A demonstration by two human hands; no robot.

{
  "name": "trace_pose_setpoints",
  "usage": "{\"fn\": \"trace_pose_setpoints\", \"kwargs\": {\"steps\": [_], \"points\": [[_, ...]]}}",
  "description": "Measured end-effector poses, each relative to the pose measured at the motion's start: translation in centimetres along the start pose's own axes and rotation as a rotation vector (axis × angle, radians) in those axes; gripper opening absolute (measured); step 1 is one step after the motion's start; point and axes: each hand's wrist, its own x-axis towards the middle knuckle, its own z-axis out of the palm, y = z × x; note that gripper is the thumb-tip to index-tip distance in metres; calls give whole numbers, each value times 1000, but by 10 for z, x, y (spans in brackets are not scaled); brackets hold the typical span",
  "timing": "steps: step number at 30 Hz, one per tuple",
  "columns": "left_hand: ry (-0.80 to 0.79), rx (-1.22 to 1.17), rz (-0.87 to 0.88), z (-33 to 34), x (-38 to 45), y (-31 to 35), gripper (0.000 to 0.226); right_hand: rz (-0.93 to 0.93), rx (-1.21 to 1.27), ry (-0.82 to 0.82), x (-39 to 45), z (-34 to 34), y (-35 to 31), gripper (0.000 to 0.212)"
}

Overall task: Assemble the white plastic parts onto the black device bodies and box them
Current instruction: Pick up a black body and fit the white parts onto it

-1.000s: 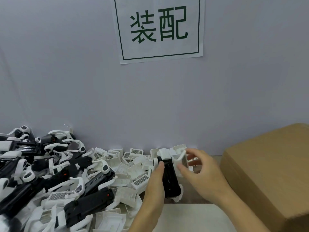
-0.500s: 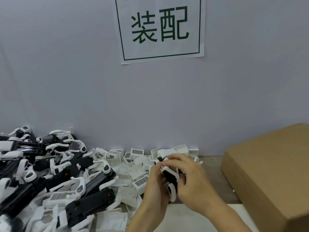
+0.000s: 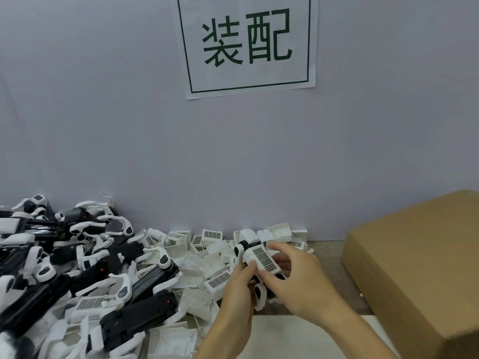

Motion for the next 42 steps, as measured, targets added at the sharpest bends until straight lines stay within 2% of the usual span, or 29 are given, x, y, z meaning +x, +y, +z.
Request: {"fn": "trace_pose_setpoints", "kwargs": {"steps": [4, 8, 10, 12, 14, 16, 20, 22, 25, 27, 28, 29, 32, 35, 39, 42], "points": [[24, 13, 6, 2, 0, 0, 31, -17, -27, 10, 2, -6, 1, 39], [40, 16, 0, 1, 2, 0, 31, -71, -160, -15, 2, -4, -3, 28], [36, 20, 10, 0, 3, 1, 33, -78, -153, 85, 1, -4, -6, 16], [27, 24, 19, 0, 3, 0, 35, -62, -132, 193, 1, -6, -6, 28], [22, 44, 25, 2, 2, 0, 35, -35, -76, 162, 0, -5, -6, 25], [37, 75, 51, 3, 2, -1, 31, -28, -110, 75, -2, 4, -4, 10], [19, 104, 129, 5, -2, 0, 22, -64, -136, 139, -3, 12, -1, 14], [41, 104, 162, 5, -2, -1, 22, -70, -130, 96, -3, 8, 0, 17], [134, 142, 193, 0, 4, -5, 22, -63, -31, 52, -4, 5, 3, 29], [138, 146, 212, -2, 6, -5, 21, -18, 81, 96, -2, 5, 5, 19], [106, 142, 218, -1, 6, -5, 21, 36, 178, 94, -2, 5, 5, 9], [60, 151, 223, 0, 5, -4, 21, 93, 286, 59, -1, 5, 5, 11], [-52, 227, 254, 3, 4, -5, 21, 236, 531, 25, -1, 7, 7, 32], [-28, 235, 275, 4, 4, -6, 24, 258, 612, 80, -2, 12, 7, 26], [109, 267, 290, 4, 3, -4, 36, 271, 678, 82, -6, 24, 0, 25], [175, 341, 275, 3, 1, -4, 48, 263, 587, 143, -7, 32, 0, 30]]}}
